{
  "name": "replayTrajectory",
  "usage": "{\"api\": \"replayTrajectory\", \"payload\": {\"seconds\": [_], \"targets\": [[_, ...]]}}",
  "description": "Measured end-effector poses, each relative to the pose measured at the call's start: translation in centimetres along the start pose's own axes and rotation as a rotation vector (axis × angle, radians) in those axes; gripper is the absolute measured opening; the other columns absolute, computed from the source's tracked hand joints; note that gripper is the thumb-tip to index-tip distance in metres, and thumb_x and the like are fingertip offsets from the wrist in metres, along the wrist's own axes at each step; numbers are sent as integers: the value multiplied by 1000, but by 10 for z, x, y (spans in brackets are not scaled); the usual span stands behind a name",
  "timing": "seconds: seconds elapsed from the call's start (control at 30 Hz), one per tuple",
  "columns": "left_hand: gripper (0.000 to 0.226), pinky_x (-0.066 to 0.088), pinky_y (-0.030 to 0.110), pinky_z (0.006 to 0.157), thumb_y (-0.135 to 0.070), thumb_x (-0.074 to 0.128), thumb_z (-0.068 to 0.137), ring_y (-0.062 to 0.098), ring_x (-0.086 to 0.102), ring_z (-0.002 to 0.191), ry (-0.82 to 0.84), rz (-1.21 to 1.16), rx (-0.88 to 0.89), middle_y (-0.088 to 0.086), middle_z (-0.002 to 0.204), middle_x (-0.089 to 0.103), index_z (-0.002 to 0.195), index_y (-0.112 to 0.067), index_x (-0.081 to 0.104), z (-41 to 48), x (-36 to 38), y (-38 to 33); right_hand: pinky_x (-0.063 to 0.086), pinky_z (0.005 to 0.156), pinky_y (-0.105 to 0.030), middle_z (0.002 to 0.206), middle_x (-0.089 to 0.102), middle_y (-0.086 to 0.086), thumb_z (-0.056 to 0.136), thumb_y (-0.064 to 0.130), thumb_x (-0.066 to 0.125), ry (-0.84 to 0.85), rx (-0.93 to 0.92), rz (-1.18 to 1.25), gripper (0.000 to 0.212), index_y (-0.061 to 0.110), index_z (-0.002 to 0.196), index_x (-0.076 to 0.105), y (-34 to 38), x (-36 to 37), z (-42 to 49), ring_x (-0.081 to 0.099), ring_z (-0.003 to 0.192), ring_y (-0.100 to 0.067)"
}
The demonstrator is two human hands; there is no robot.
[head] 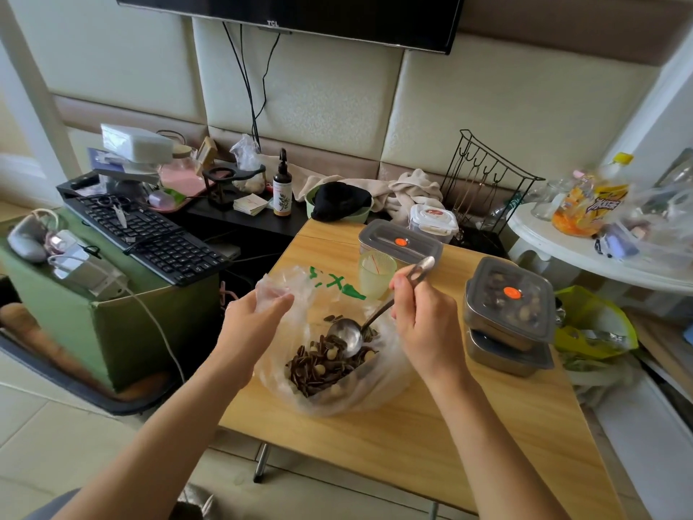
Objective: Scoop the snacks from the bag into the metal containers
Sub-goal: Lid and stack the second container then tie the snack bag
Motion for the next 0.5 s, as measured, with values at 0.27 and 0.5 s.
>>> {"api": "replayTrajectory", "payload": {"seconds": [0.27, 0.5], "targets": [[24, 62, 55, 83, -30, 75, 92, 33, 55, 123, 183, 145, -386, 4, 134, 53, 109, -13, 76, -28, -38, 18, 40, 42, -19, 61, 58, 1, 109, 33, 40, -2, -18, -54, 44, 5, 85, 63, 0, 12, 3, 54, 46, -11], [31, 59, 57, 91, -26, 65, 99, 38, 72, 100, 455, -110, -492, 27, 118, 72, 118, -4, 73, -38, -9, 19, 30, 43, -12, 60, 49, 9, 110, 32, 40, -1, 2, -40, 39, 10, 85, 60, 7, 17, 3, 40, 45, 3]]}}
Point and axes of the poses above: each hand's wrist, its own z-axis towards the middle knuckle, its own x-axis out of the palm, y = z × x, the point moved 3 cm from there along z, towards the middle knuckle
